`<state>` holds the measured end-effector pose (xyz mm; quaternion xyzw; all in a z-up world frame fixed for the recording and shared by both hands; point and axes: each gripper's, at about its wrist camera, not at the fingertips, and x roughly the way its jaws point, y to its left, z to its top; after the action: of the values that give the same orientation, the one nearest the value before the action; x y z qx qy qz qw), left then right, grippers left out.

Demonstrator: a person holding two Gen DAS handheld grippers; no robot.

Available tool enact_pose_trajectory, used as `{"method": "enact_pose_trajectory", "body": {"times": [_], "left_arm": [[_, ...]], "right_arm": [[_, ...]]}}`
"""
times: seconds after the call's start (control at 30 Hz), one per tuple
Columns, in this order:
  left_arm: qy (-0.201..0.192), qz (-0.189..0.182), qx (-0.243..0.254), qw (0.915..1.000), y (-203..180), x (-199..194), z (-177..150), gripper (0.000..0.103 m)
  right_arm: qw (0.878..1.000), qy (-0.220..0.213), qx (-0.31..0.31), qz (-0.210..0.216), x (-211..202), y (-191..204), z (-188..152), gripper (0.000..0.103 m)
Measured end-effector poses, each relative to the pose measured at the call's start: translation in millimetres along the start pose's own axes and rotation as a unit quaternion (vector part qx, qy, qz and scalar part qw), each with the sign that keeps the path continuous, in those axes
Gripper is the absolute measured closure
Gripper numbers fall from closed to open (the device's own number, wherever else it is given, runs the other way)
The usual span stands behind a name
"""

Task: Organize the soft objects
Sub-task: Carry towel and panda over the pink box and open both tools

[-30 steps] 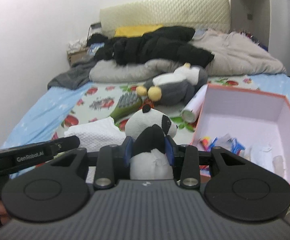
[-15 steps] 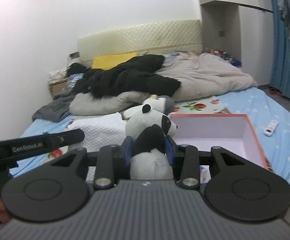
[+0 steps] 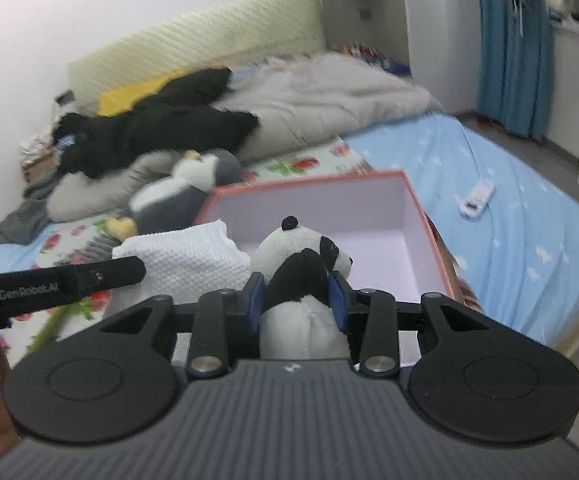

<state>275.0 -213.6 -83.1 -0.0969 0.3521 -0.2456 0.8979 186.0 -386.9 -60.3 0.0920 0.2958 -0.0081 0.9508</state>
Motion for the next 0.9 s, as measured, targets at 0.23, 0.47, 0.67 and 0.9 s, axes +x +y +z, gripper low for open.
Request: {"method": "enact_pose_trajectory", "body": {"times": [0.23,0.47,0.67,0.9], "left_arm": [[0.067,0.008,0.000,0.9977,6.3,88.4,-0.9,0.097],[0.108,0.017,-0.001,0.9940,18.0,137.7,-11.6,0.097],[0.116,0.022,-0.005,0.9930,24.7,142.9,-15.3,0.096],[0.079,0.021,-0.001,0.9966,17.4,104.2,-4.4,0.062]], "right_arm": [[0.998,0.056,0.024,-0.016,53.9,-39.6,-12.7,0.065],[0.994,0.100,0.036,-0.023,101.3,-59.4,-23.7,0.064],[0.993,0.110,0.046,-0.022,116.2,-66.3,-29.4,0.064],[0.994,0.098,0.054,-0.016,103.5,-63.7,-22.0,0.059]]}}
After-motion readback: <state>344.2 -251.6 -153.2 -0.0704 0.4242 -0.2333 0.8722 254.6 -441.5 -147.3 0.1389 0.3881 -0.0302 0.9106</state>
